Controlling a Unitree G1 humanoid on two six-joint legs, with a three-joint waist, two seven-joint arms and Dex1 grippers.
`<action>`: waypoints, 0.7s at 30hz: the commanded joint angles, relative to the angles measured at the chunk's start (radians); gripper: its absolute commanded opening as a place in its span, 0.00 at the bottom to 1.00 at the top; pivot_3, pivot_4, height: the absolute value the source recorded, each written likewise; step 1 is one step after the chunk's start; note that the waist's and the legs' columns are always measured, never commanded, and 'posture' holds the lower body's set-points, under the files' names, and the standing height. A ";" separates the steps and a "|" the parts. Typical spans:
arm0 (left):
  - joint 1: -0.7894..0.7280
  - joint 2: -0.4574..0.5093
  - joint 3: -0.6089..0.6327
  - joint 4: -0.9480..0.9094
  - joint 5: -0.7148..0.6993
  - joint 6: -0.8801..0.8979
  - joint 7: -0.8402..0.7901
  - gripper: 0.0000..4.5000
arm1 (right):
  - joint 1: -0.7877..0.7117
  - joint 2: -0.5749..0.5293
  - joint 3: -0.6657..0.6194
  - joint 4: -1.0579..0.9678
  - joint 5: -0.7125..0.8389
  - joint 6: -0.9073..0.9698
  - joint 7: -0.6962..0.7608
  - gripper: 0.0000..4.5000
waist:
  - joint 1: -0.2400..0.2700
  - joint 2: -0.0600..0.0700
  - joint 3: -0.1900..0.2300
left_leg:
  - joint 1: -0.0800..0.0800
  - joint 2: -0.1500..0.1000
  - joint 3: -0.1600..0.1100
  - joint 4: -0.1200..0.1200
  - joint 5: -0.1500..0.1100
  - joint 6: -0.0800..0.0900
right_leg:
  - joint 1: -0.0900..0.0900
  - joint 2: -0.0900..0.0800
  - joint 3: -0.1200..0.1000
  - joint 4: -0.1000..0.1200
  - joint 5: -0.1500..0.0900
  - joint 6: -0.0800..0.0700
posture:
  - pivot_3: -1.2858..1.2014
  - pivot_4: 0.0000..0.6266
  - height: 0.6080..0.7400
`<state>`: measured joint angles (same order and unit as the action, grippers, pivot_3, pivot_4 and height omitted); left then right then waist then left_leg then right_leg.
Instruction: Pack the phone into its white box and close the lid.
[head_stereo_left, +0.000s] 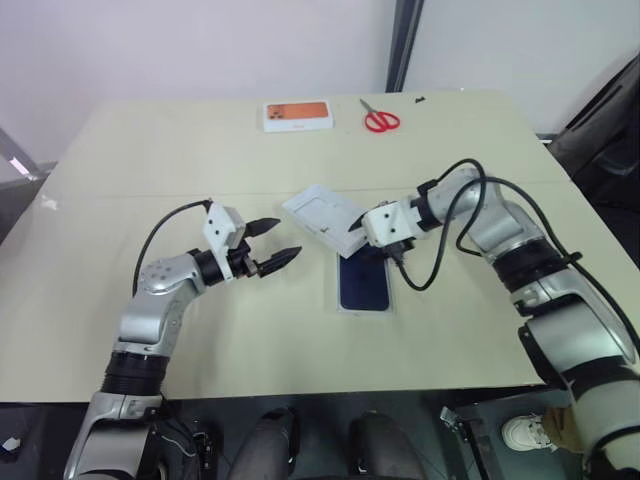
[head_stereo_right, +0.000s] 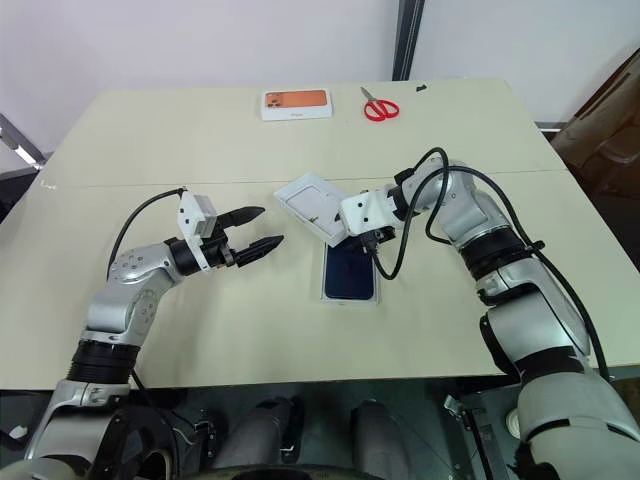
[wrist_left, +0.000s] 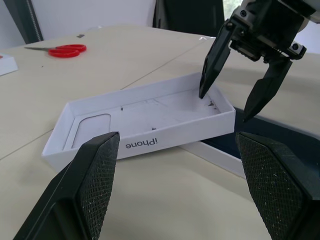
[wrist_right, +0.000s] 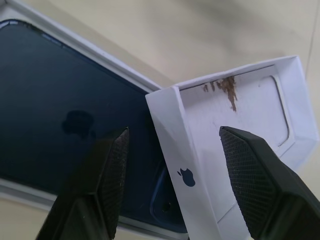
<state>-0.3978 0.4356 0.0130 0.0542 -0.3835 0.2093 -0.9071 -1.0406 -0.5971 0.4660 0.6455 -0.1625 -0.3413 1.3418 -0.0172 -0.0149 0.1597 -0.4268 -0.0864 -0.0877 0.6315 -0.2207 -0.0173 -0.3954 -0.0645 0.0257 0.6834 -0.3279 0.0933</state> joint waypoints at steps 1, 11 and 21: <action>-0.001 0.002 0.009 -0.042 -0.009 -0.003 0.008 0.87 | -0.048 -0.002 -0.014 0.040 -0.015 -0.038 0.019 0.25 | 0.001 0.000 0.000 | 0.000 0.000 0.000 0.000 0.000 0.000 | 0.000 0.000 0.000 0.000 0.000 0.000 | 0.52 0.24 0.95; -0.008 -0.001 0.009 -0.037 -0.010 0.004 0.020 0.87 | -0.043 -0.015 -0.047 0.037 -0.010 -0.041 0.060 0.01 | 0.000 0.000 0.000 | 0.000 0.000 0.000 0.000 0.000 0.000 | 0.000 0.000 0.000 0.000 0.000 0.000 | 0.52 0.24 0.95; -0.003 -0.015 0.009 -0.047 -0.017 0.007 0.034 0.87 | 0.058 -0.177 -0.148 -0.159 0.070 0.160 0.153 0.01 | 0.006 0.000 0.000 | 0.000 0.000 0.000 0.001 0.000 0.000 | 0.001 -0.001 0.000 0.000 0.000 0.000 | 0.52 0.24 0.95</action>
<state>-0.3968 0.4210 0.0128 0.0453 -0.3841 0.2166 -0.8747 -0.9860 -0.7451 0.3675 0.5471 -0.1318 -0.2239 1.4779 -0.0109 -0.0148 0.1598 -0.4270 -0.0867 -0.0880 0.6320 -0.2208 -0.0174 -0.3949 -0.0650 0.0256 0.6832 -0.3279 0.0933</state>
